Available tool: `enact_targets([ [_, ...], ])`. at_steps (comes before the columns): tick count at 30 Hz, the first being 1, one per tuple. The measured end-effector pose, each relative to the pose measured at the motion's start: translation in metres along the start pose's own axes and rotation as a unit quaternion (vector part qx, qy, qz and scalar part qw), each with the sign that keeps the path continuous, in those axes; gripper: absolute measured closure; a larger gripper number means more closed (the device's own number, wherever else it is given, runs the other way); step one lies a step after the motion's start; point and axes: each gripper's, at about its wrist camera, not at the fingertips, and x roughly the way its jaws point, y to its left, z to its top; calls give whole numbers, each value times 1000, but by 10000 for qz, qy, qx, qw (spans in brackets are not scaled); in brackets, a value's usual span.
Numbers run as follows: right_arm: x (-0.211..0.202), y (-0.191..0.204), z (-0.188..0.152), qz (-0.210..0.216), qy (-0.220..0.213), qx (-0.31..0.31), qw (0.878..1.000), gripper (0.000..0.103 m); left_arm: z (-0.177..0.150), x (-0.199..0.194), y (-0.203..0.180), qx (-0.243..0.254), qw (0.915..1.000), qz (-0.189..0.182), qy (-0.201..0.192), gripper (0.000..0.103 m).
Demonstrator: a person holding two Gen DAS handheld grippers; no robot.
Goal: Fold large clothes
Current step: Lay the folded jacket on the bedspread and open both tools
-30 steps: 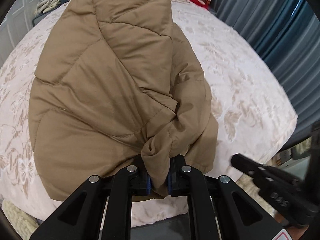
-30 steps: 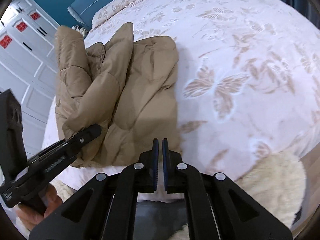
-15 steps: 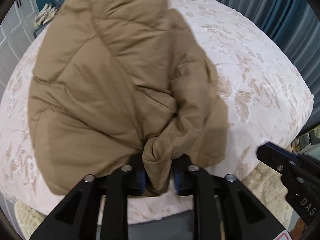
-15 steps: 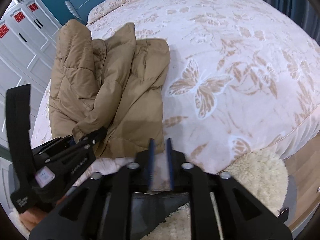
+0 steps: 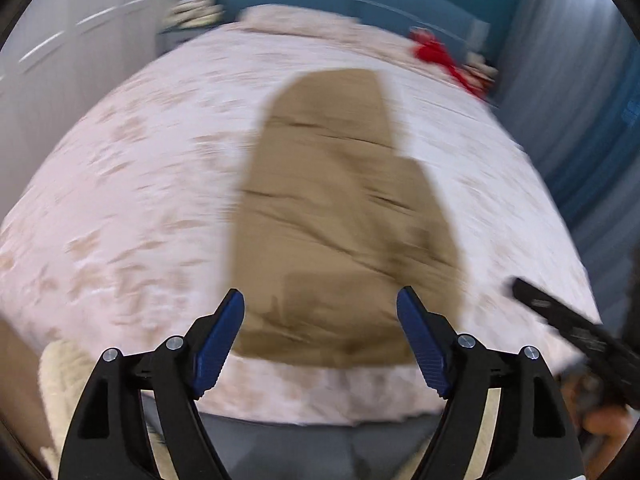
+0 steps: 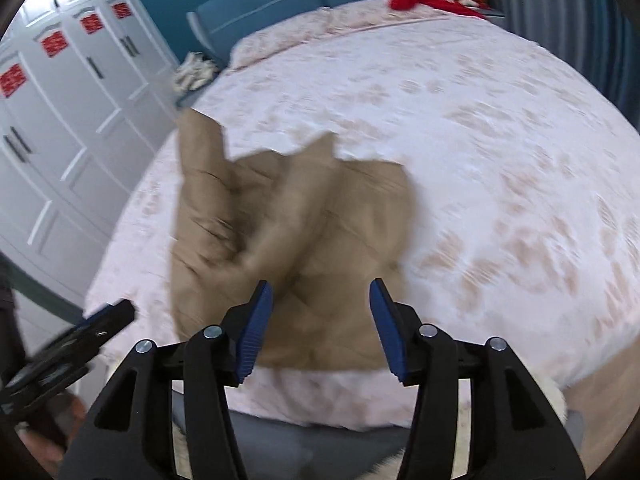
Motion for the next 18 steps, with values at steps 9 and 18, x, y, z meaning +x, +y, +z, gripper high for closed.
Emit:
enact_targets([
  [9,68,70,50,519,522,-89,9972,51,17,16,66,-896,9942,578,149,27],
  [18,114,83,56,315,778,-116,9964,91,29,25,58,-700,9962,508,136,27],
])
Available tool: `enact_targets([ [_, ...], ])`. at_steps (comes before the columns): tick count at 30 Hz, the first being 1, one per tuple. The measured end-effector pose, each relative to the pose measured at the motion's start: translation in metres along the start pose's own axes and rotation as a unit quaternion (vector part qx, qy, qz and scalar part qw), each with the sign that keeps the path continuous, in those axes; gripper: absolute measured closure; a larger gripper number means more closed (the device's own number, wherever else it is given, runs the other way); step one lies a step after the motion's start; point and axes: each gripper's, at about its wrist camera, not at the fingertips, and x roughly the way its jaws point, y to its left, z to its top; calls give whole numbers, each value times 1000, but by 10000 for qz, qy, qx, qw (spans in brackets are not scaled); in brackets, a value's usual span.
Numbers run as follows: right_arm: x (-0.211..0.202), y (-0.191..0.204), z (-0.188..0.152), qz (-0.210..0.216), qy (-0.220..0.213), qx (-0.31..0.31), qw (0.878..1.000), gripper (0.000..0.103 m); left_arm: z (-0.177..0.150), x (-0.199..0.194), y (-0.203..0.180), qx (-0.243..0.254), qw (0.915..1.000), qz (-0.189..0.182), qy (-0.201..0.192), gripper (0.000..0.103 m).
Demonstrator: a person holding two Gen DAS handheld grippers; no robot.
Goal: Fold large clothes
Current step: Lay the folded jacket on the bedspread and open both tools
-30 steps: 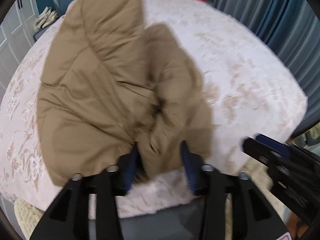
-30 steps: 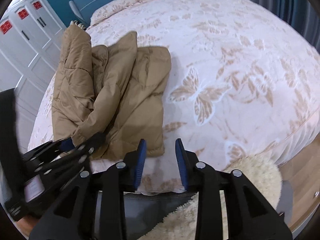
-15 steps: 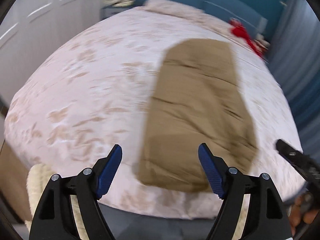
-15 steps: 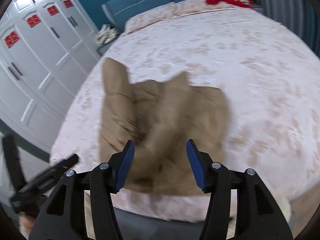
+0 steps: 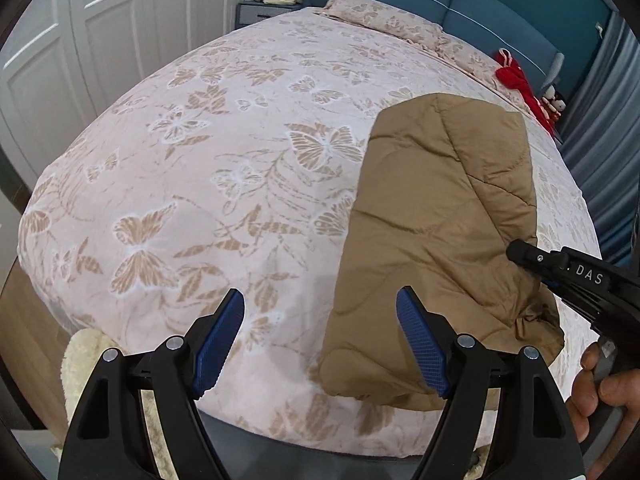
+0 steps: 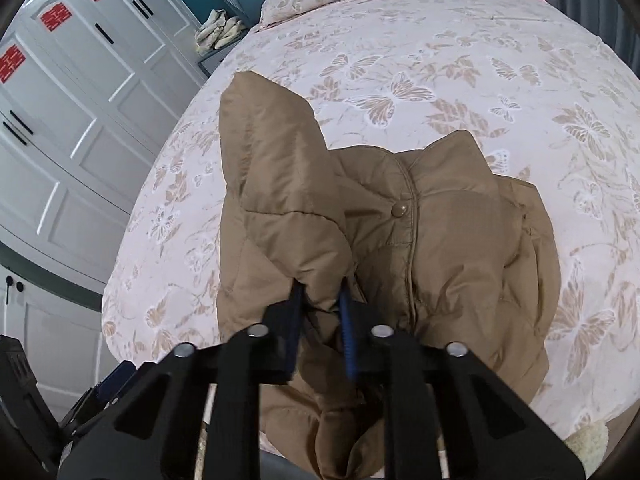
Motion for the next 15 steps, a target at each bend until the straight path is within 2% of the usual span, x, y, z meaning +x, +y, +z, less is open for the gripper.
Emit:
enact_targets([
  [3,-14,-8,-3,-63,-152,-19,9999,93,2,3,-7,109,9999,-54,5,28],
  [9,-49,-39,-27,-511,-363,-115,9980,94,6,5,-38,423,9988,-256,37,28],
  [15,-59,-95,-47,-885,-350,344,9949,94,4,10,-86,944,9948,-373,74,28],
])
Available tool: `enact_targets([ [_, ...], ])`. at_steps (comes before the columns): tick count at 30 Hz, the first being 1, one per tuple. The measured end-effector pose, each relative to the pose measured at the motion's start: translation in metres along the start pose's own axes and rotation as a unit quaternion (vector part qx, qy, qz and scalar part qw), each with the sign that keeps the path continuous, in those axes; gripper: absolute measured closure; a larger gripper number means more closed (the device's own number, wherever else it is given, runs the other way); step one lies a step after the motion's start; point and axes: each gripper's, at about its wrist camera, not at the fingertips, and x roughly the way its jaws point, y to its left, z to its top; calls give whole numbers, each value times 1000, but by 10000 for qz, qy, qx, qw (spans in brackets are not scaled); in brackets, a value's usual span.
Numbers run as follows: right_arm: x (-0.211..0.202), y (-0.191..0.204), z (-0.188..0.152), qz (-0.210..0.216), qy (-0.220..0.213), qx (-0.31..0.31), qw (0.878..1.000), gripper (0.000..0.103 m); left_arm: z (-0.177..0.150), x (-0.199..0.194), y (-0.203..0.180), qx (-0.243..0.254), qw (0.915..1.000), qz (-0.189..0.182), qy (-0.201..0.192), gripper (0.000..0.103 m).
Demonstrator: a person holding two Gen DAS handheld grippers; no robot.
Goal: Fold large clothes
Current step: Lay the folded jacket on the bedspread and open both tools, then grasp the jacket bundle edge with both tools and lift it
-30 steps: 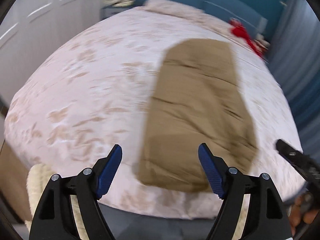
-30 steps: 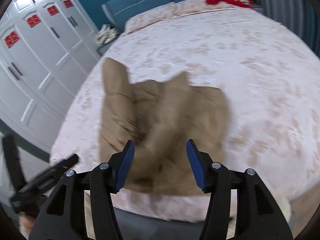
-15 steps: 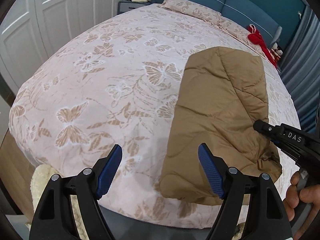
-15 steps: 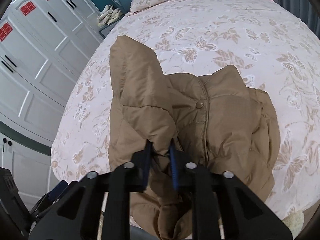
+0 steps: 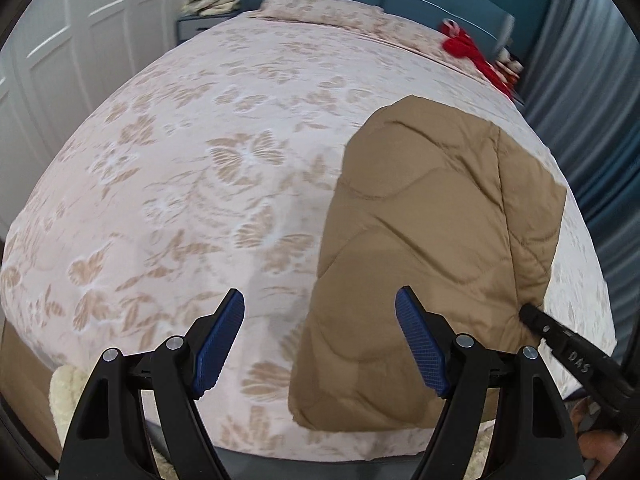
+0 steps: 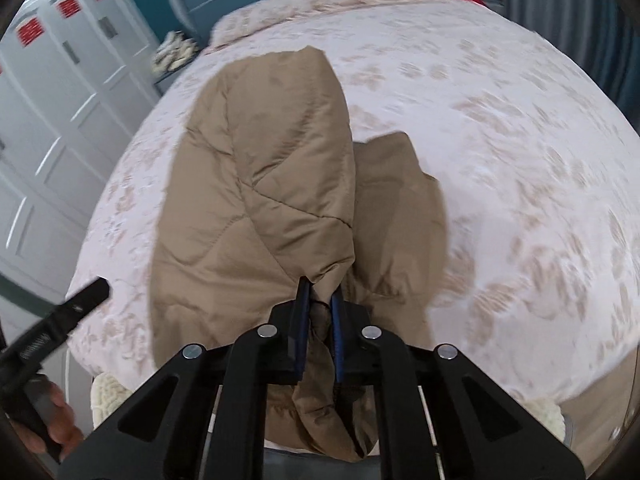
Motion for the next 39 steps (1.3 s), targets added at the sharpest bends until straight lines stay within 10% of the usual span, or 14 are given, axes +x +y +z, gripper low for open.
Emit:
enact_targets([
  [16,61,-42,-10,-755,424,-64,9962,94,-4,73,-81,692,9962,133,505,24],
  [25,90,-62,-8,-627,726,120,9953,93,-11,111,-90,904,9931,279,691,5],
  [39,114,-80,-3,-398,843,176,9955,93,-15,146,-97,1067,9913,457,618,5],
])
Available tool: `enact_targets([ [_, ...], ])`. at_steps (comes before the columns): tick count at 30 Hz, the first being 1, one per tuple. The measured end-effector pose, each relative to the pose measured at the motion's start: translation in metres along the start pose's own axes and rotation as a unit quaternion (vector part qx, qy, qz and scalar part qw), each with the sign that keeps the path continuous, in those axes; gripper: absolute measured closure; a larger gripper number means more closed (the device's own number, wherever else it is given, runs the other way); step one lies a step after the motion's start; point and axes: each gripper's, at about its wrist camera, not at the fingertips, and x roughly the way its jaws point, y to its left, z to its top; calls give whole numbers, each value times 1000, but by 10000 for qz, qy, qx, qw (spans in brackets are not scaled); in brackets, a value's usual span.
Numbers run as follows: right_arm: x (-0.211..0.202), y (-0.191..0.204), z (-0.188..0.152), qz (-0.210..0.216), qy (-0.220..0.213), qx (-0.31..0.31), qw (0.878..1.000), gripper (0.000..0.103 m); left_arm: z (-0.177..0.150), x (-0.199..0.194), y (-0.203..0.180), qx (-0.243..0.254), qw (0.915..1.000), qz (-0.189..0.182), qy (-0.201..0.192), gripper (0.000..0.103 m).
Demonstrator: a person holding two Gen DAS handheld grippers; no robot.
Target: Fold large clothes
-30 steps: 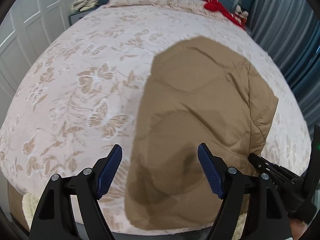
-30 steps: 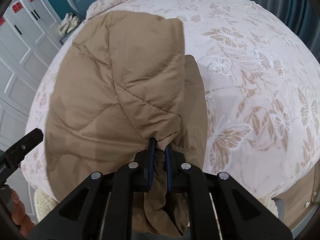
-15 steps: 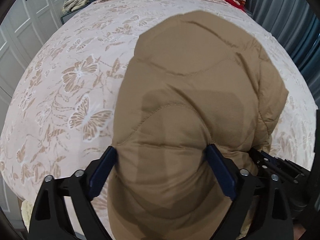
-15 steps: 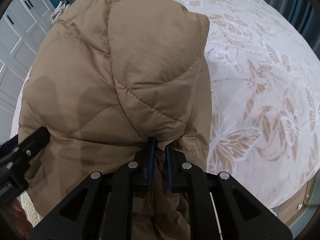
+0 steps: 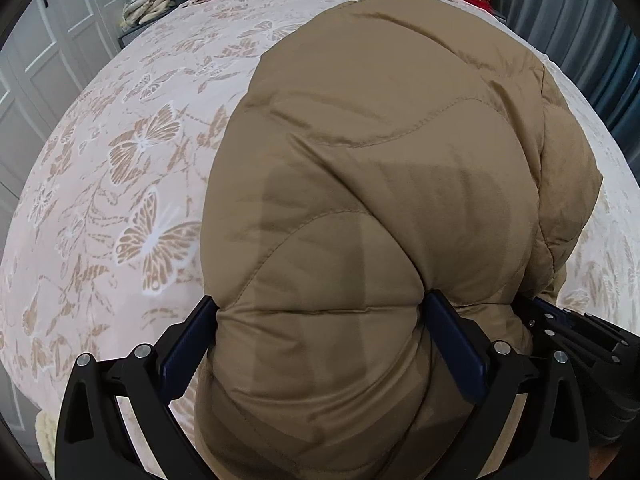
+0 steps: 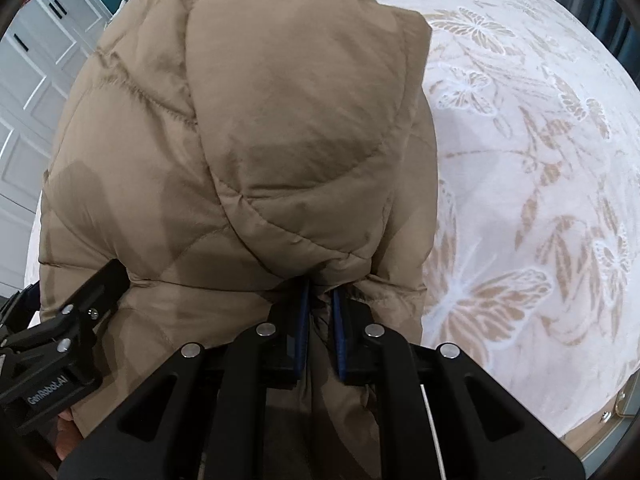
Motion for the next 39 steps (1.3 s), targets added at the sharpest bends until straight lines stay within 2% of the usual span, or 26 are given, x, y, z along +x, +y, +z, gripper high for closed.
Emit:
enact_targets([
  [17,5,13,1,-155,-43,-30,9999,93,-1,10,-5,67,9998,151,-95,5],
  [21,-26,14,-3,-242,-182,181,9994,89,-1,-1,-5,39,9999,114,-48,5],
  [25,-74,27,-28,-380,-526,-222,9976,89,-5,-25,-3,72,9999,145,41,5],
  [28,-96,36,-51,-315,-546,-486,9968,89,-13,-45,-3,111,9999,129,10,7],
  [31,-87,36,-68,-428,-321,-603,9967,89,-23,-60,-1,148,9998,158,-2,7],
  [34,-67,28,-78,-280,-121,-361,9989,89,-35,-62,1,129,9997,121,143,7],
  [39,-50,34,-78,-289,26,-357,9989,89,-47,-52,3,107,9994,154,300,5],
])
